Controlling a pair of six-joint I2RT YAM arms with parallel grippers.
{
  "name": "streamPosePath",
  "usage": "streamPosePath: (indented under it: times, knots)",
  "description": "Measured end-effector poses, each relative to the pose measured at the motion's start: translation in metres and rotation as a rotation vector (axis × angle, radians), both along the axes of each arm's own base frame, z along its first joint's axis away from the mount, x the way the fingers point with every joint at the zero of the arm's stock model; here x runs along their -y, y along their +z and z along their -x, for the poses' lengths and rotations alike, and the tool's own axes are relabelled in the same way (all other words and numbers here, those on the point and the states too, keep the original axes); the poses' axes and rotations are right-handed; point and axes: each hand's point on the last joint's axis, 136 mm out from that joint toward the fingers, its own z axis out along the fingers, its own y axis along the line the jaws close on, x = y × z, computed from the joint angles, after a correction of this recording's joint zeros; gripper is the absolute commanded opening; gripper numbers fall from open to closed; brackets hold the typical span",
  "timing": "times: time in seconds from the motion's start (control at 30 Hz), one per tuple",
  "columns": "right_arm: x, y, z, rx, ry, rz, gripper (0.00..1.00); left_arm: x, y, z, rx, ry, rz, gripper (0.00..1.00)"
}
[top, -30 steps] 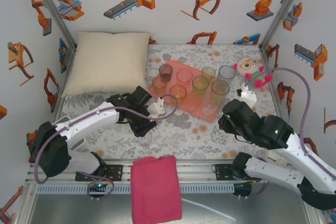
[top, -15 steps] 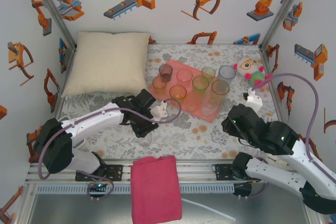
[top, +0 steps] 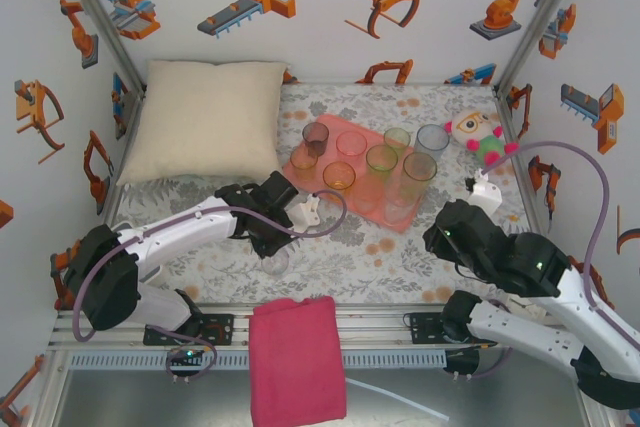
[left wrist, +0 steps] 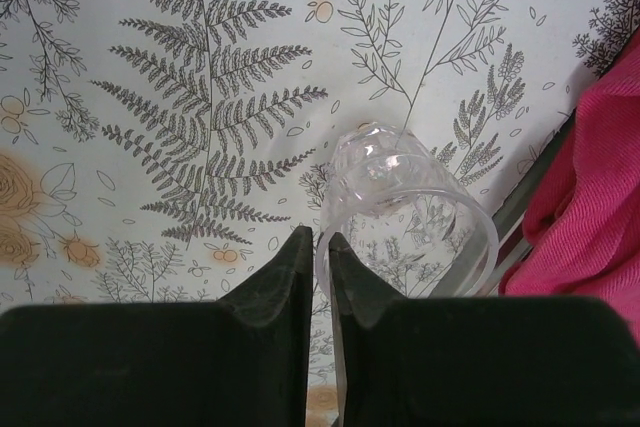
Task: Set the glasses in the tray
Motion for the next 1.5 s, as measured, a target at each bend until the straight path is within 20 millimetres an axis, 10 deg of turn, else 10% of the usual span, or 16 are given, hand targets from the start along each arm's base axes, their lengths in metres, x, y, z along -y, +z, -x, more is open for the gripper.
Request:
streamPosePath:
  times: [0.43, 0.77, 1.07, 1.5]
  knots:
    - [0.003, -0.003, 0.001, -0.004, -0.008, 0.009, 0.32, 0.008, 0.028, -0.008, 0.020, 0.020, 0.023, 0.12]
    - [0.004, -0.005, 0.002, -0.011, -0.008, 0.018, 0.32, 0.025, 0.092, -0.027, 0.083, 0.037, 0.102, 0.14]
    - [0.005, -0.006, 0.003, -0.014, -0.009, 0.023, 0.32, 0.043, 0.157, -0.090, 0.159, 0.123, 0.198, 0.14]
    - [0.011, -0.011, 0.005, -0.036, -0.036, 0.035, 0.32, 0.088, 0.186, -0.209, 0.224, 0.197, 0.294, 0.14]
